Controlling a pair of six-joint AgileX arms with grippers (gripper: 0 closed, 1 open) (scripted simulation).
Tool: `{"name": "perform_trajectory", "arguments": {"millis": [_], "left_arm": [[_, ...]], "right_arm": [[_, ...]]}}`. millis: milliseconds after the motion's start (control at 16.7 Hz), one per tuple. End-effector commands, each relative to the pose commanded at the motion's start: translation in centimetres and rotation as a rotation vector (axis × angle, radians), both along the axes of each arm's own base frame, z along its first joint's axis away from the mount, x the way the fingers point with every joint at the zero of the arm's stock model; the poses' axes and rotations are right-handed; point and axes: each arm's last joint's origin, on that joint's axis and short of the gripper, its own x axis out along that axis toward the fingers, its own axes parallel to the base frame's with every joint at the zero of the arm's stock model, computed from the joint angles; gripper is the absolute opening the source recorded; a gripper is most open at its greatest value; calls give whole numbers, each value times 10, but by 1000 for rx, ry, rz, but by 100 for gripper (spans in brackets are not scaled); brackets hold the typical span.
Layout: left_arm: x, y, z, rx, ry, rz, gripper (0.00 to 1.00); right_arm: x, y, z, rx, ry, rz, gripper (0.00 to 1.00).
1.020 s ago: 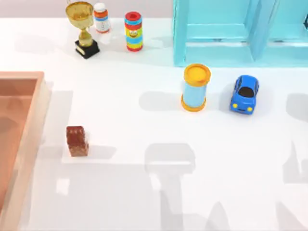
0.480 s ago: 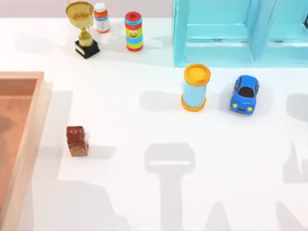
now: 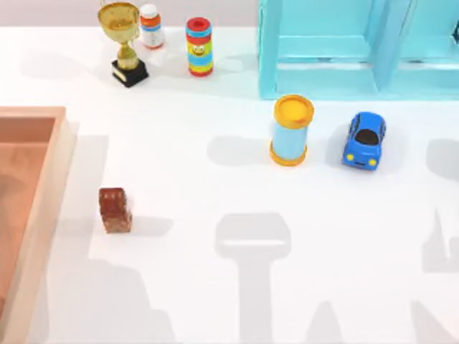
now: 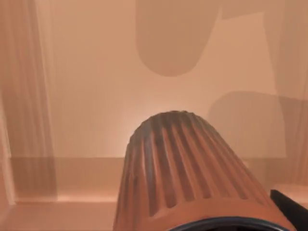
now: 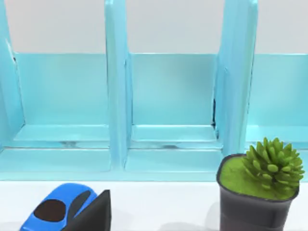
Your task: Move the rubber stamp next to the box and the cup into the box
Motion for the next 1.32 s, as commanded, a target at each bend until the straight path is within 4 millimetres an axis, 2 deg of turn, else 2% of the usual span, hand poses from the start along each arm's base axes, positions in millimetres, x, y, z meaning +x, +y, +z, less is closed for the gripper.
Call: {"name": "perform_trajectory", "arguments": {"millis": [420,720,1320], "left_arm": [[-7,-4,-41,-68,18,-7,0],[-9,-4,-44,-86,15,-3,0],[-9,-4,-44,-86,15,-3,75]], "right_arm": [[0,0,0,0,0,0,100],[0,0,0,0,0,0,100],[0,0,0,0,0,0,100]]}}
